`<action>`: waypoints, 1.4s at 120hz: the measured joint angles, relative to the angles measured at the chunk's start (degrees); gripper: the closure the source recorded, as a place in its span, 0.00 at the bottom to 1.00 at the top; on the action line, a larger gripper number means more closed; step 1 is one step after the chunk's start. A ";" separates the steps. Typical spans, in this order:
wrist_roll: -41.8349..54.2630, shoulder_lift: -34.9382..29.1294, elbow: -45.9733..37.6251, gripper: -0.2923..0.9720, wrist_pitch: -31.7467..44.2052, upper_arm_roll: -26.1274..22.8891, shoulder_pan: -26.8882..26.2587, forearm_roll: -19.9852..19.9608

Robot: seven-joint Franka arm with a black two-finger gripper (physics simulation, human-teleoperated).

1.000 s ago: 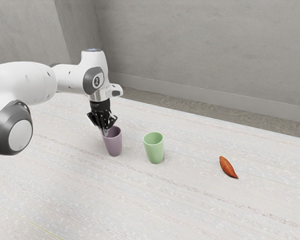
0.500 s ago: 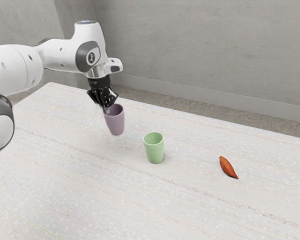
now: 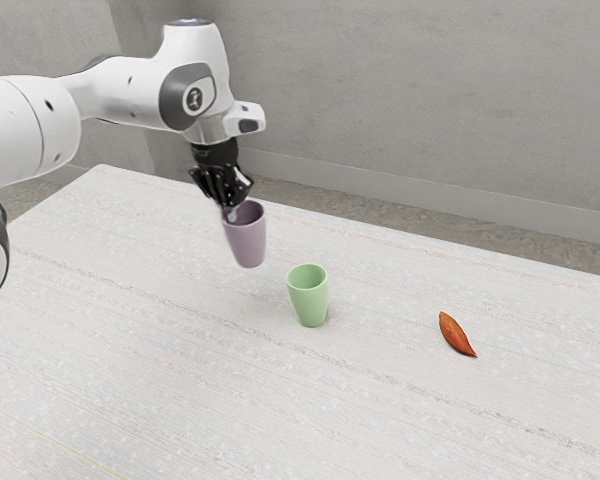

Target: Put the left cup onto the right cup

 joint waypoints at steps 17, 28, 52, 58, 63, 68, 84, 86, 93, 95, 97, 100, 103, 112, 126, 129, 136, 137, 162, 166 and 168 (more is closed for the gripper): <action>0.04 0.35 0.67 0.85 -0.17 -0.08 -1.67 -0.21; 0.07 0.86 1.55 0.85 -0.24 -0.39 -2.29 -0.48; 0.10 3.50 5.38 0.85 -0.29 -1.49 -2.84 -0.84; 0.11 3.98 6.04 0.85 -0.26 -1.65 -2.82 -0.88; 0.12 4.46 6.61 0.85 -0.23 -1.80 -2.75 -0.91; 0.12 5.01 7.12 0.85 -0.19 -2.01 -2.59 -0.93; 0.12 6.72 8.94 0.85 -0.11 -2.51 -2.20 -0.96; 0.12 6.98 9.32 0.85 -0.12 -2.54 -2.17 -0.96; 0.13 7.85 10.43 0.85 -0.13 -2.64 -2.10 -0.97; 0.13 8.07 10.72 0.85 -0.13 -2.66 -2.08 -0.97; 0.13 8.29 10.98 0.85 -0.13 -2.68 -2.08 -0.98; 0.13 8.61 11.39 0.85 -0.14 -2.79 -2.05 -0.98; 0.13 8.98 11.77 0.85 -0.14 -2.94 -1.94 -0.98; 0.13 9.99 12.83 0.85 -0.15 -3.60 -1.73 -0.96; 0.13 11.07 13.70 0.85 -0.14 -4.05 -1.68 -0.95; 0.13 11.23 13.84 0.85 -0.13 -4.14 -1.68 -0.96; 0.13 11.57 14.00 0.85 -0.10 -4.30 -1.67 -0.96; 0.13 11.64 14.01 0.85 -0.09 -4.32 -1.67 -0.96; 0.09 12.79 14.42 0.85 0.06 -4.74 -1.67 -0.97; 0.08 12.81 14.39 0.85 0.08 -4.74 -1.67 -0.97; 0.08 12.82 14.38 0.85 0.09 -4.74 -1.66 -0.98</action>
